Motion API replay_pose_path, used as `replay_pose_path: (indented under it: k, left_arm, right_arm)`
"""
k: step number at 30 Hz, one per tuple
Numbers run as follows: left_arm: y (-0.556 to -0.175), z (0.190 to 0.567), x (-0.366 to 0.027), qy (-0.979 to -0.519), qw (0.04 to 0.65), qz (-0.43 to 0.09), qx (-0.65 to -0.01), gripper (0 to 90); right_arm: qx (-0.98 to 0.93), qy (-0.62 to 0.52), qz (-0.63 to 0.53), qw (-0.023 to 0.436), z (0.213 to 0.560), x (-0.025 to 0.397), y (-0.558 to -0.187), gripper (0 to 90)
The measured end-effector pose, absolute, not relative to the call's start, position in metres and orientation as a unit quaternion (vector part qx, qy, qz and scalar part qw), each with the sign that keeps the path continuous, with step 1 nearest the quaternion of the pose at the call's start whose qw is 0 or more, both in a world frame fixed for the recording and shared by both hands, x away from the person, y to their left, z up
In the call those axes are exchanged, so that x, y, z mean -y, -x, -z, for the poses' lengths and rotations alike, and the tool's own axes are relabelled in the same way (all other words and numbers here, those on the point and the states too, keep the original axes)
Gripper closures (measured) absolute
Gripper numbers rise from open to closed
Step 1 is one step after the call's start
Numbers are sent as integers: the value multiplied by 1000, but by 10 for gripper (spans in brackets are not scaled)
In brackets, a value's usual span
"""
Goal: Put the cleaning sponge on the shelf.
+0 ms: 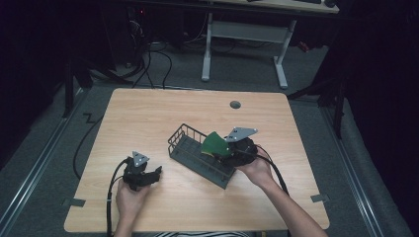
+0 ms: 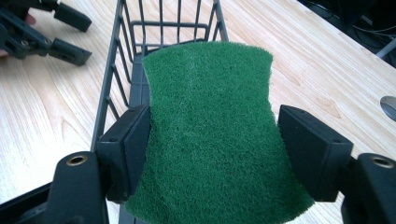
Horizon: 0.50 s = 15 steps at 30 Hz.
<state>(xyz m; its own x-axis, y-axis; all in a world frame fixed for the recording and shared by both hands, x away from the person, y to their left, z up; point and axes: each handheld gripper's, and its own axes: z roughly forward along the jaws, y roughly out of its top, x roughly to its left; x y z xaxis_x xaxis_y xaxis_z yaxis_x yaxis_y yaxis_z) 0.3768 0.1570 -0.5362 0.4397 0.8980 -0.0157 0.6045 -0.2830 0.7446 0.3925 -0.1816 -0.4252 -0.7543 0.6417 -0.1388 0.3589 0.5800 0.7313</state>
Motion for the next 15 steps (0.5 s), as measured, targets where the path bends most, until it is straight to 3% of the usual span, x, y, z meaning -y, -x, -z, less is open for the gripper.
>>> replay_pose_path:
  k: [15]
  left_arm:
    - [-376, 536, -157, -773, 349, -210, -486, 310]
  right_arm:
    - [-877, -277, -341, 198, 425, 177, -388, 276]
